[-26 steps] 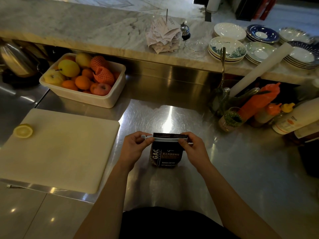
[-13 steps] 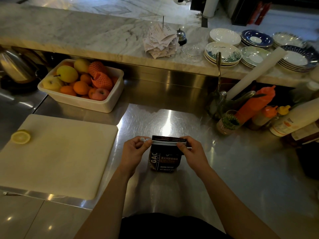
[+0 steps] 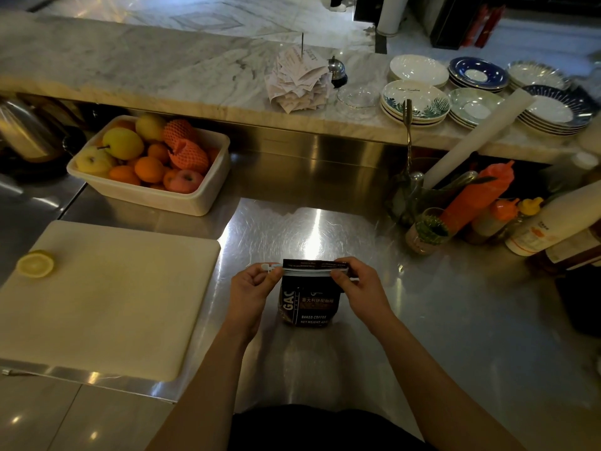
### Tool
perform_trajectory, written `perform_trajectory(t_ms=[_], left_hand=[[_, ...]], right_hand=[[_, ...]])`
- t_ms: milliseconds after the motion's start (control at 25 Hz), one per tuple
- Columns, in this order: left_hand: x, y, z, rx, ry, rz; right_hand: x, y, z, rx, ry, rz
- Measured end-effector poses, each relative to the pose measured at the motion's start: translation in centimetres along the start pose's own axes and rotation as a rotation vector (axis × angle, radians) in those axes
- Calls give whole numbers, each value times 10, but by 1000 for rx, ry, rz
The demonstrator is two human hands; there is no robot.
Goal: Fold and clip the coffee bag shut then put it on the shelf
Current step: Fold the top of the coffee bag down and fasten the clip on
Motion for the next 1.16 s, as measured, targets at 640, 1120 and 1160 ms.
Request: perform_trajectory(t_ms=[640, 1120, 1160], left_hand=[[25, 52, 0, 733, -455, 360], [3, 50, -4, 318, -190, 201], [1, 57, -9, 310, -173, 212]], right_hand=[[3, -9, -8, -140, -80, -95], [-16, -43, 7, -153, -27, -138], [-19, -51, 10, -142, -26, -151]])
Point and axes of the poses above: each hand's wrist, its own x-axis towards the middle knuckle, its own z-axis out of the palm, y = z × x, the point moved 4 cm from there along x, towards the middle knuckle, and after that the axes turned 8 degrees about z, right-handed, at the moved point
